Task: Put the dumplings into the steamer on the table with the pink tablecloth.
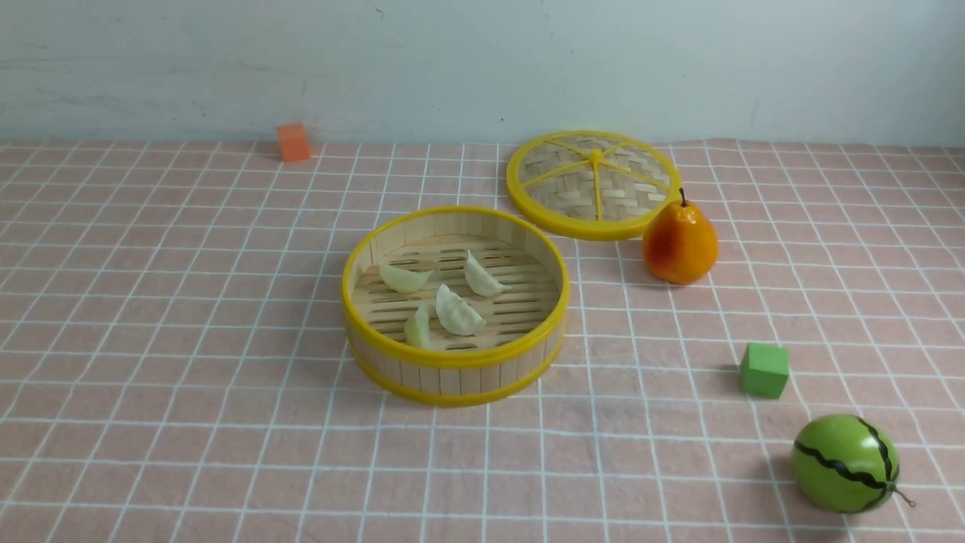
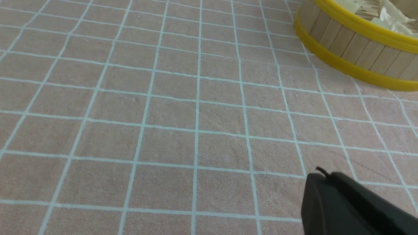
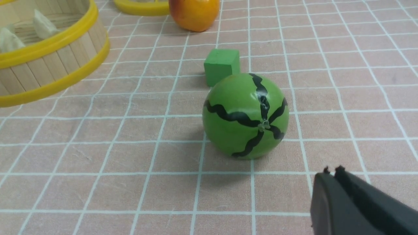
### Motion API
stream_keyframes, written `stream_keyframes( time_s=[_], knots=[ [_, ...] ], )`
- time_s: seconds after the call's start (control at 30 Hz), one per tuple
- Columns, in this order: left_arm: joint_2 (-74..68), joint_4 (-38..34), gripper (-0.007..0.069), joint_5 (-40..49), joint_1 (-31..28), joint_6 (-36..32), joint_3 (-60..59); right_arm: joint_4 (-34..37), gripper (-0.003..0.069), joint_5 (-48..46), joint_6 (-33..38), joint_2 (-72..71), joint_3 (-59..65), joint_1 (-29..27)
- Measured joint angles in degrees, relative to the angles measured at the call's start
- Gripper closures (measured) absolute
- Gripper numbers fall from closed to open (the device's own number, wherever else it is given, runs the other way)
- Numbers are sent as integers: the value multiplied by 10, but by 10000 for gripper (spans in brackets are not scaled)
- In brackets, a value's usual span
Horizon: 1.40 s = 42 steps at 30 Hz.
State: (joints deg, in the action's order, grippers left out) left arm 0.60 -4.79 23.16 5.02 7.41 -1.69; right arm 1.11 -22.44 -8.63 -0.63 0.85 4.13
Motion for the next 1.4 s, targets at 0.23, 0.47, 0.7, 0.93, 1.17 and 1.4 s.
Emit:
stream_keyframes(
  time_s=[0.23, 0.47, 0.7, 0.93, 1.17, 1.4],
  knots=[
    [0, 0, 638, 0, 0, 0, 0, 0, 631, 0, 0, 0, 0, 0],
    [0, 0, 638, 0, 0, 0, 0, 0, 619, 0, 0, 0, 0, 0],
    [0, 0, 638, 0, 0, 0, 0, 0, 610, 0, 0, 0, 0, 0],
    [0, 0, 638, 0, 0, 0, 0, 0, 599, 0, 0, 0, 0, 0],
    [0, 0, 638, 0, 0, 0, 0, 0, 589, 0, 0, 0, 0, 0],
    [0, 0, 638, 0, 0, 0, 0, 0, 578, 0, 0, 0, 0, 0]
  ],
)
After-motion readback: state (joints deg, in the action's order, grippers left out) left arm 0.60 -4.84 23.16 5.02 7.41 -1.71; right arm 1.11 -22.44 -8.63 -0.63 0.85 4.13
